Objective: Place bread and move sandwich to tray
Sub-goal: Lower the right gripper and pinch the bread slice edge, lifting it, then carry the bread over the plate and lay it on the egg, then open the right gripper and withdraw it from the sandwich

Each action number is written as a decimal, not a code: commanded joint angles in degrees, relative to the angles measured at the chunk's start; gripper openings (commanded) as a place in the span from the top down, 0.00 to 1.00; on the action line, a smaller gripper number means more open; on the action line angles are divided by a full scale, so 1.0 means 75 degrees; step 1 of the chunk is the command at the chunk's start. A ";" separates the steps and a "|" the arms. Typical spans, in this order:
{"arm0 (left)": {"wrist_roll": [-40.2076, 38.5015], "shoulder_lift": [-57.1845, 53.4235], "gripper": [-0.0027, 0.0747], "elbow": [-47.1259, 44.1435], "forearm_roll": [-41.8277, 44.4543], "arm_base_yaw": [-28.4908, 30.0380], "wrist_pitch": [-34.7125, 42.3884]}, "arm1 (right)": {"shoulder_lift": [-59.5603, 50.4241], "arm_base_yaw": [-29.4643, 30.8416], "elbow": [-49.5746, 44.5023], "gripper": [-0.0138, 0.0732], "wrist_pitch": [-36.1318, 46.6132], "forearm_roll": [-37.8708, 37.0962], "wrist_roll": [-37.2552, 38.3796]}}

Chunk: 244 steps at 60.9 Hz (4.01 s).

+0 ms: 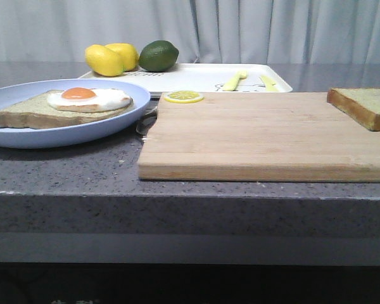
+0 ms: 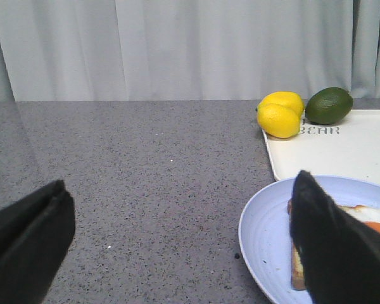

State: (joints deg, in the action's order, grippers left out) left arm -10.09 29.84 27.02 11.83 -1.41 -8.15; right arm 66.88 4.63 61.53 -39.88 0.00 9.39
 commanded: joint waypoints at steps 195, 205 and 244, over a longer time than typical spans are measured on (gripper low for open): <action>-0.0006 0.0055 0.10 0.0292 -0.0003 0.0007 0.0604 | 0.5045 -0.5146 0.2100 0.50 0.2600 1.4521 -0.6230; -0.0006 0.0055 0.10 0.0292 -0.0003 0.0007 0.0604 | 0.5016 -0.4876 0.2090 0.37 0.2102 1.4263 -0.6230; -0.0006 0.0055 0.10 0.0292 -0.0003 0.0007 0.0590 | 0.1665 -0.2521 0.0819 0.86 -0.0783 0.7708 -0.6184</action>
State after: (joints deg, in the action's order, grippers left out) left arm -10.09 29.84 27.02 11.83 -1.41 -8.15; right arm 84.25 -16.96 66.33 -39.38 63.55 -36.41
